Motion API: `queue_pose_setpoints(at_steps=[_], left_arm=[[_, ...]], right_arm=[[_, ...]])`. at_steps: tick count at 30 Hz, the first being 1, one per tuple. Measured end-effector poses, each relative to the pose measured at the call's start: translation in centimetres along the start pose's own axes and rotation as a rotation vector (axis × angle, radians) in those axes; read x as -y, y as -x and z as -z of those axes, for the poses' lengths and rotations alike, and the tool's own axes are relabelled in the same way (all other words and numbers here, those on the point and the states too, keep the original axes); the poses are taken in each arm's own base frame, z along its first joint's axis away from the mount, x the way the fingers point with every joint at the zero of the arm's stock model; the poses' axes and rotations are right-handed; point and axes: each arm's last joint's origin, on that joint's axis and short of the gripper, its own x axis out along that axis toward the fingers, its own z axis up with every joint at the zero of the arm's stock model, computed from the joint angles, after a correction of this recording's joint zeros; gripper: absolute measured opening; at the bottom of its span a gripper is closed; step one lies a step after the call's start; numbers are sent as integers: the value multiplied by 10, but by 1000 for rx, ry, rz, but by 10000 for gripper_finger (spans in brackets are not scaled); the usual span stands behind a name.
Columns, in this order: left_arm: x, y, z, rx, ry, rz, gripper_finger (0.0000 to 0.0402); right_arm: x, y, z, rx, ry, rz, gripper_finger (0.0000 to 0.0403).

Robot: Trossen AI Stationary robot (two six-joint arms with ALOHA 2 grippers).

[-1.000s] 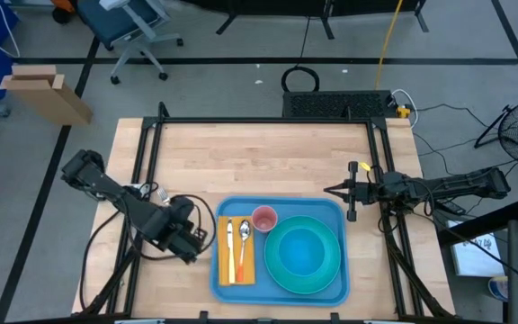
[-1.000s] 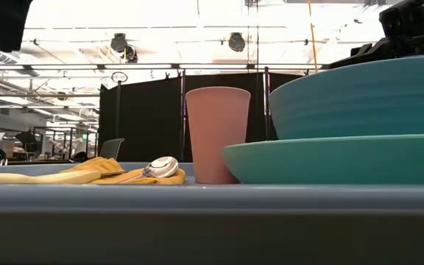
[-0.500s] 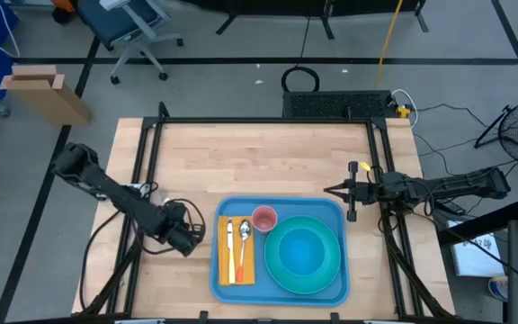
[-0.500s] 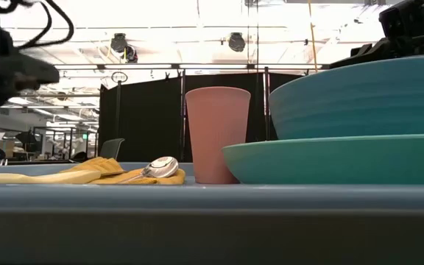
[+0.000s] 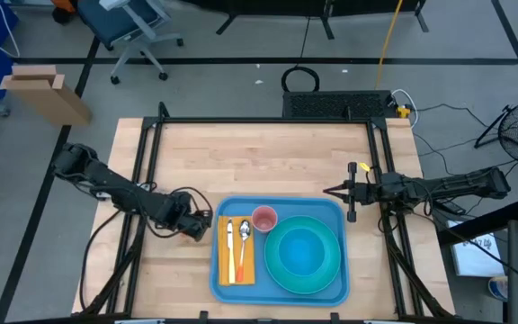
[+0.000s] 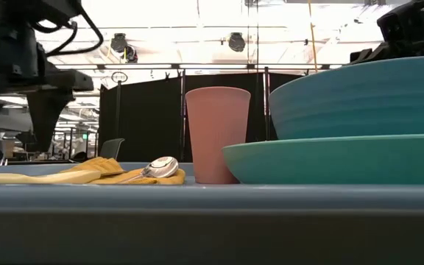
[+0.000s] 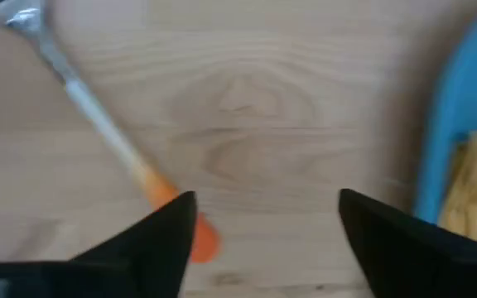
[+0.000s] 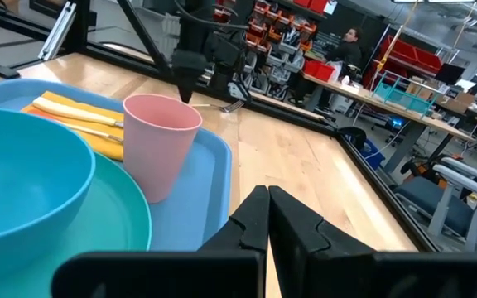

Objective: Set up tray
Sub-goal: Put the orange fork between the orange spoon and yellow table knife on the blue tray

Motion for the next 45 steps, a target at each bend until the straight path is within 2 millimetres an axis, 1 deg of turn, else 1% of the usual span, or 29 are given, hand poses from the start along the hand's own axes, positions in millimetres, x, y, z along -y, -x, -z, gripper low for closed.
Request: queue_pose_setpoints(at_steps=[2,4,7,11,13,17,20,23,30,33,36,39,45], left_arm=[[-3,0,-5,-24,21,-61,327],[-7,1,-10,-27,55,-124,346],[-13,3,-16,-20,115,-202,354],[-14,2,-27,3,184,-202,348],[-16,-1,-33,7,220,-213,332],[-22,-11,-43,19,263,-259,284],[-26,-17,-47,12,273,-283,252],[-30,-24,-49,8,264,-289,229],[-41,-46,-52,-4,269,-256,205],[-42,-48,-53,-5,269,-249,197],[-42,-49,-54,2,235,-243,181],[-42,-49,-54,0,205,-241,149],[-41,-49,-54,-4,147,-228,61]], right_arm=[[0,0,0,-3,4,-1,0],[0,0,1,-7,5,-2,0],[0,0,1,-10,2,-3,0],[0,0,1,-10,2,-3,0],[0,0,1,-10,0,-3,0],[0,0,1,-10,0,-3,0],[0,0,1,-12,0,-4,0],[-1,0,2,-17,1,-5,0],[-1,0,2,-17,0,-6,0],[-1,0,2,-17,-7,-5,0],[-1,0,2,-17,-7,-5,0],[-1,0,2,-17,-7,-5,0],[0,0,2,-16,-7,-5,0]])
